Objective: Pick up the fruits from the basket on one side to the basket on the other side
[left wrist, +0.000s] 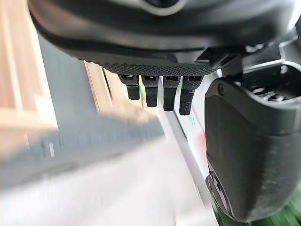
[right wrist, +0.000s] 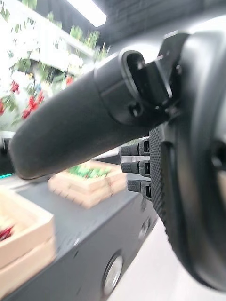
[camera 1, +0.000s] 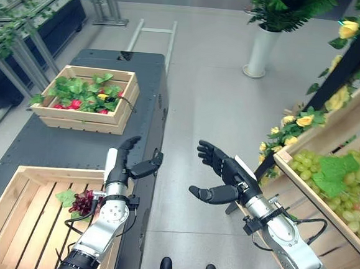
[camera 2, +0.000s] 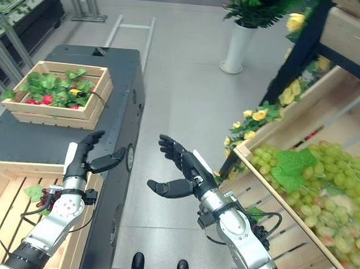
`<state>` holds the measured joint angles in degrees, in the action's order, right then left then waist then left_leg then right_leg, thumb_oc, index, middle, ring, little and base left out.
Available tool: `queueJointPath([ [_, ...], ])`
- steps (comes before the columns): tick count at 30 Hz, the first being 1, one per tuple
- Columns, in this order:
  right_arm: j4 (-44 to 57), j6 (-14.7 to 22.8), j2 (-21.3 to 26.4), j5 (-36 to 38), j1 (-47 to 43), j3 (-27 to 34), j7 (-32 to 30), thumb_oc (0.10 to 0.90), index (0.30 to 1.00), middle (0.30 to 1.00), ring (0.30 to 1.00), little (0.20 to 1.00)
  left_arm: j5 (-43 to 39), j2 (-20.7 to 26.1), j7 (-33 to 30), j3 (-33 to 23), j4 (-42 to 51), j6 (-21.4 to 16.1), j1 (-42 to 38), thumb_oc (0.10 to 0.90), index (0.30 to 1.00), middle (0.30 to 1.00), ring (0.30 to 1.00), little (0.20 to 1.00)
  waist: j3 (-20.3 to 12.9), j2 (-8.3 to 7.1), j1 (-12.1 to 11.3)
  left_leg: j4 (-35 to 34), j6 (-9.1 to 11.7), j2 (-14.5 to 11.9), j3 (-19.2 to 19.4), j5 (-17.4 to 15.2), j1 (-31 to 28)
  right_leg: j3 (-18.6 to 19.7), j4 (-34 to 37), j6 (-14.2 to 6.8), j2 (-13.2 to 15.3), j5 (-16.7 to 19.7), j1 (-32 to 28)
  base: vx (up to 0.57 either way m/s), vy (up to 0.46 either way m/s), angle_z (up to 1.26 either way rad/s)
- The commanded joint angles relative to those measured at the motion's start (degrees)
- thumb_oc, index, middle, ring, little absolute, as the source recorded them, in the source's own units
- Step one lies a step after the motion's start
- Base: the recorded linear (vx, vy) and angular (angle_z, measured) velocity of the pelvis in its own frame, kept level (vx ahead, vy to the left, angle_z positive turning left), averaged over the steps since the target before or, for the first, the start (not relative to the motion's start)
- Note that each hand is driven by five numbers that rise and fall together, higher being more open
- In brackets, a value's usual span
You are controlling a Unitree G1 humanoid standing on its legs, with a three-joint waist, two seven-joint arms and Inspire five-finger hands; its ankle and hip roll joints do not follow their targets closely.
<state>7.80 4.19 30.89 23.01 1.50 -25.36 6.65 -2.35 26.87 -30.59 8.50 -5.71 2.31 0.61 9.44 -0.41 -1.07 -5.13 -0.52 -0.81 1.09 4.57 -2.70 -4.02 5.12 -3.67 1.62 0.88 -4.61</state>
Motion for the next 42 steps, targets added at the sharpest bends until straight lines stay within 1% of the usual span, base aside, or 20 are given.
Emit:
queueJointPath([
  [1,0.7,4.1,-1.4,0.7,-1.4,-0.7,2.0,0.8,0.9,0.9,0.9,0.9,6.2,7.5,-5.8,-3.6,-2.6,-7.0,-4.0,0.8,0.9,0.9,0.9,0.9,-2.9,-1.57,-0.8,0.1,-0.1,2.5,-2.0,-4.7,0.8,-2.4,-2.3,-0.8,-0.1,-1.9,2.0,0.07,0.031,0.24],
  [2,-0.6,4.5,-1.3,-0.3,-1.2,-1.1,1.9,0.8,0.9,0.9,0.9,0.9,6.7,8.1,-6.5,-4.3,-3.5,-6.9,-4.0,0.8,0.9,0.9,0.9,0.9,-2.6,-1.48,-1.0,0.1,-0.1,2.5,-2.2,-4.6,1.0,-2.8,-2.5,-0.7,-0.1,-2.1,2.2,0.07,0.048,0.27],
  [4,-1.6,2.9,-1.1,0.5,-0.5,-1.5,1.5,0.8,0.9,0.9,0.9,0.9,7.9,9.1,-7.8,-5.1,-4.4,-6.3,-3.8,0.8,0.9,0.9,0.9,0.9,-2.0,-1.24,-1.2,0.1,0.0,2.6,-2.4,-4.3,1.3,-3.2,-3.3,-0.5,-0.1,-2.4,2.7,0.06,0.054,0.17],
  [6,-3.1,3.5,-0.8,-0.9,0.3,-1.8,1.9,0.8,0.9,0.9,0.9,0.9,8.5,10.7,-8.8,-5.9,-5.5,-5.9,-3.5,0.8,0.9,0.9,0.9,0.9,-1.0,-0.91,-1.4,0.6,0.0,2.8,-2.8,-4.1,2.0,-3.6,-4.3,-0.2,-0.2,-3.0,3.4,0.03,0.044,0.13],
  [7,-3.8,4.3,-0.5,-3.5,0.6,-2.2,1.7,0.8,0.9,0.9,0.9,0.9,9.2,11.5,-9.6,-6.1,-6.2,-5.6,-3.5,0.8,0.9,0.9,0.9,0.9,-0.4,-0.74,-1.6,0.9,0.0,2.9,-3.1,-4.0,2.5,-4.0,-5.0,-0.1,-0.2,-3.2,4.0,-0.02,0.033,0.17],
  [9,-4.1,4.8,0.6,-6.0,0.1,-3.0,0.8,0.8,0.9,0.9,0.9,0.9,11.7,12.7,-11.1,-6.4,-7.2,-4.6,-3.8,0.8,0.9,0.9,0.9,0.9,1.1,-0.41,-1.9,1.2,0.1,3.1,-3.6,-3.8,3.5,-4.7,-6.3,0.1,-0.2,-3.7,5.1,-0.05,0.045,0.18],
  [13,-6.4,5.8,2.1,-6.2,-2.6,-4.4,-1.3,0.8,0.9,0.9,0.9,0.9,12.0,15.5,-14.3,-5.2,-10.0,-4.6,-5.5,0.8,0.9,0.9,0.9,0.9,5.2,0.08,-2.4,3.2,0.2,3.5,-4.6,-3.5,6.4,-5.4,-9.0,0.8,-0.4,-4.3,7.9,-0.09,0.044,0.18],
  [15,-7.0,5.8,2.7,-6.6,-3.7,-4.9,-2.2,0.8,0.9,0.9,0.9,0.9,16.0,17.2,-16.3,-5.0,-12.4,-4.3,-6.6,0.8,0.9,0.9,0.9,0.9,7.5,0.48,-2.6,4.7,0.6,3.6,-5.2,-3.3,8.2,-5.8,-10.7,1.2,-0.7,-5.0,9.2,-0.07,0.058,0.09],
  [16,-6.9,6.1,3.4,-7.2,-4.5,-5.1,-3.3,0.8,0.9,0.9,0.9,0.9,19.7,19.5,-17.8,-4.1,-12.7,-2.4,-7.3,0.8,0.9,0.9,0.9,0.9,9.6,0.33,-2.9,6.6,0.6,4.0,-5.8,-3.5,10.0,-5.9,-13.2,1.5,-0.8,-5.8,10.9,-0.08,0.046,0.05],
  [19,-7.0,6.3,4.8,-7.5,-6.4,-5.5,-4.2,0.8,0.9,0.9,0.9,0.9,18.3,23.0,-19.0,-3.1,-14.8,-2.4,-9.1,0.8,0.9,0.9,0.9,0.9,12.7,0.19,-3.1,9.4,0.7,3.8,-5.4,-3.3,13.2,-6.0,-16.5,1.7,-0.9,-6.1,14.4,-0.13,0.04,0.14],
  [20,-7.3,7.1,5.4,-7.8,-6.9,-5.3,-4.5,0.8,0.9,0.9,0.9,0.9,20.4,24.9,-19.2,-2.9,-16.9,-2.8,-10.4,0.8,0.9,0.9,0.9,0.9,15.0,-0.22,-3.1,11.4,0.6,3.9,-5.2,-3.2,15.5,-6.2,-19.3,1.8,-0.8,-6.3,16.8,-0.13,0.033,0.13],
  [22,-6.9,7.1,5.8,-7.7,-7.2,-5.3,-4.7,0.8,0.9,0.9,0.9,0.9,24.4,25.9,-19.5,-2.6,-17.7,-2.0,-11.1,0.8,0.9,0.9,0.9,0.9,16.4,-0.72,-3.1,12.8,0.5,4.0,-4.7,-3.3,17.2,-6.1,-21.1,1.9,-1.1,-6.5,18.6,-0.11,0.018,0.08],
  [23,-6.8,7.2,5.9,-7.7,-7.4,-5.3,-4.8,0.8,0.9,0.9,0.9,0.9,24.5,26.6,-19.4,-2.3,-18.1,-2.0,-11.6,0.8,0.9,0.9,0.9,0.9,16.8,-0.87,-3.0,13.3,0.6,4.0,-4.5,-3.3,17.7,-6.0,-21.6,1.9,-1.1,-6.6,19.1,-0.14,0.019,0.1],
  [24,-7.0,7.3,6.8,-7.2,-8.3,-5.3,-4.3,0.8,0.9,0.9,0.9,0.9,24.8,30.2,-18.8,-0.8,-20.0,-1.1,-13.8,0.8,0.9,0.9,0.9,0.9,19.0,-1.62,-2.8,15.4,0.5,3.8,-3.9,-3.4,20.1,-5.6,-24.5,2.0,-1.5,-7.0,21.7,-0.13,0.017,0.06],
  [26,-7.1,7.6,7.4,-6.9,-8.7,-5.1,-3.5,0.8,0.9,0.9,0.9,0.9,27.1,31.6,-17.6,0.0,-21.2,-0.1,-15.1,0.8,0.9,0.9,0.9,0.9,20.3,-2.26,-2.8,17.1,0.5,3.9,-3.4,-3.8,21.6,-5.7,-25.6,2.2,-1.8,-7.5,22.8,-0.1,0.015,0.03],
  [29,-7.4,7.7,7.7,-7.5,-8.5,-4.9,-3.2,0.8,0.9,0.9,0.9,0.9,28.5,34.2,-14.8,2.2,-23.9,-1.0,-17.1,0.8,0.9,0.9,0.9,0.9,20.4,-3.07,-2.3,20.8,0.7,4.0,-3.0,-4.7,25.8,-5.6,-27.5,2.6,-2.0,-8.1,25.9,-0.04,0.028,-0.01],
  [33,-7.4,6.6,8.1,-6.5,-7.9,-4.1,-2.1,0.8,0.9,0.9,0.9,0.9,30.5,35.4,-11.9,4.3,-23.5,0.0,-18.2,0.8,0.9,0.9,0.9,0.9,20.4,-3.15,-1.9,22.3,1.1,3.8,-2.9,-4.5,29.4,-5.4,-28.7,3.0,-2.3,-8.8,28.0,0.0,0.022,0.01],
  [34,-7.5,6.8,8.2,-7.2,-7.9,-4.1,-1.9,0.8,0.9,0.9,0.9,0.9,29.7,36.8,-10.6,5.3,-24.2,-0.4,-19.6,0.8,0.9,0.9,0.9,0.9,20.4,-3.1,-1.5,22.7,1.0,3.7,-2.4,-4.5,31.1,-5.4,-29.2,3.3,-2.5,-9.2,29.4,-0.01,0.049,0.03],
  [37,-6.8,6.6,8.9,-9.0,-7.5,-3.8,-2.4,0.8,0.9,0.9,0.9,0.9,29.7,38.0,-10.0,6.1,-25.8,-0.5,-21.7,0.8,0.9,0.9,0.9,0.9,20.4,-3.09,-1.0,24.7,0.9,3.7,-1.6,-5.1,34.1,-5.2,-31.7,3.5,-2.7,-10.1,32.5,-0.01,0.073,0.02],
  [42,-7.0,6.7,9.5,-8.9,-6.8,-3.0,-2.8,0.8,0.9,0.9,0.9,0.9,30.9,39.2,-10.0,6.9,-26.5,-0.2,-22.9,0.8,0.9,0.9,0.9,0.9,20.4,-3.25,-0.6,26.0,0.7,3.7,-1.1,-5.3,36.6,-5.2,-34.0,3.5,-2.6,-10.7,35.3,0.01,0.042,0.0],
])
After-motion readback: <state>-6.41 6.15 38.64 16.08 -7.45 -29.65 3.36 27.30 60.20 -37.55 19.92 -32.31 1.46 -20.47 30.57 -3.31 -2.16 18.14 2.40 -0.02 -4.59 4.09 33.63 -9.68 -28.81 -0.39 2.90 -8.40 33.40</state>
